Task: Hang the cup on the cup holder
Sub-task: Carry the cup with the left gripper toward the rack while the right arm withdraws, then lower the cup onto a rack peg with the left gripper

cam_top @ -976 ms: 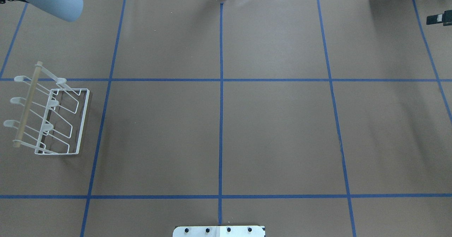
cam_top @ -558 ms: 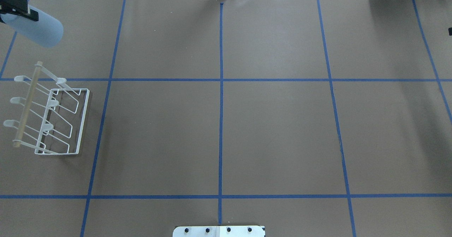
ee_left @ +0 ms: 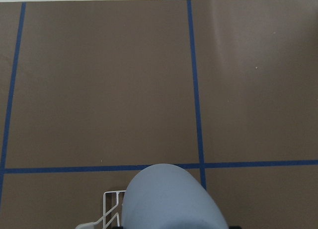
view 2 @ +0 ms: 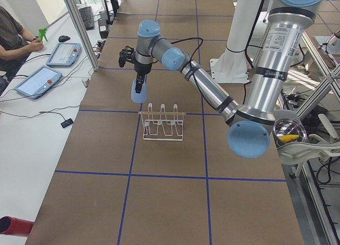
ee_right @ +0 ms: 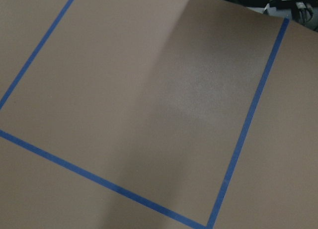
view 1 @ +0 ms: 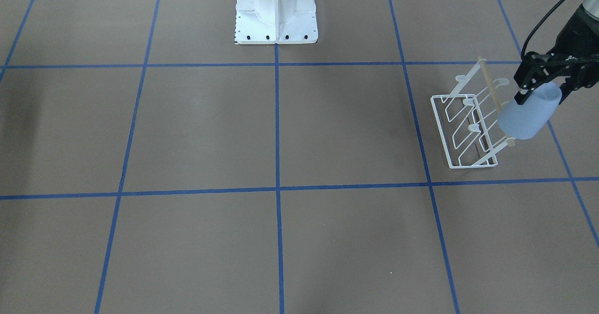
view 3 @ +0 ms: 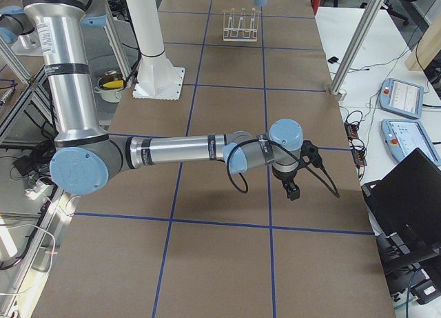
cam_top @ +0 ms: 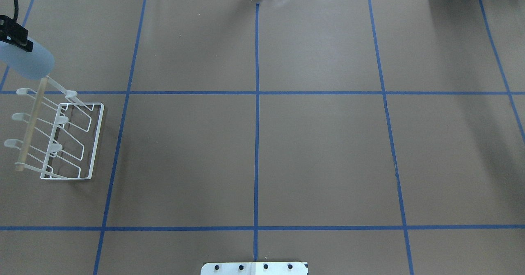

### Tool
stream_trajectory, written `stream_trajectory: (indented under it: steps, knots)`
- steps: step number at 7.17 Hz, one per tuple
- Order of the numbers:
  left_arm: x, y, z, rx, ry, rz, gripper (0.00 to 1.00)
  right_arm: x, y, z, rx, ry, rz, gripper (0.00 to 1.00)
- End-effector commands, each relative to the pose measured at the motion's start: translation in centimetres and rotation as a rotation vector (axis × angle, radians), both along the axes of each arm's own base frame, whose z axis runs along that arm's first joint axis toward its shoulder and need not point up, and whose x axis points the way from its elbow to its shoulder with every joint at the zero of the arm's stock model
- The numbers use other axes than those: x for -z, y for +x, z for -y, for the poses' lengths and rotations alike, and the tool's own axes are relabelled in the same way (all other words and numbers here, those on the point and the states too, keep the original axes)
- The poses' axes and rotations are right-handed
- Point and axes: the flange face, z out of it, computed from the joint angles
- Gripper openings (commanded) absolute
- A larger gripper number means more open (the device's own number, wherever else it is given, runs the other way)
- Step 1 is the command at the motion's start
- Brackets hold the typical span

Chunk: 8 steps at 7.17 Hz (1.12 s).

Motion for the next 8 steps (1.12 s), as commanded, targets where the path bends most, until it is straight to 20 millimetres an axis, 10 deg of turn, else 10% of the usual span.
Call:
stream_trajectory:
  steps: [1, 8]
  knots:
    - [-0.7, 2.4, -0.3, -0.058, -0.052, 0.029, 0.00, 4.8, 1.4, -2.5, 0.052, -0.073, -0.091, 1.00]
    - [-1.1, 7.1, 1.4, -0.120, -0.089, 0.023, 0.00, 3.7, 1.7, -3.5, 0.078, -0.137, -0.068, 1.00]
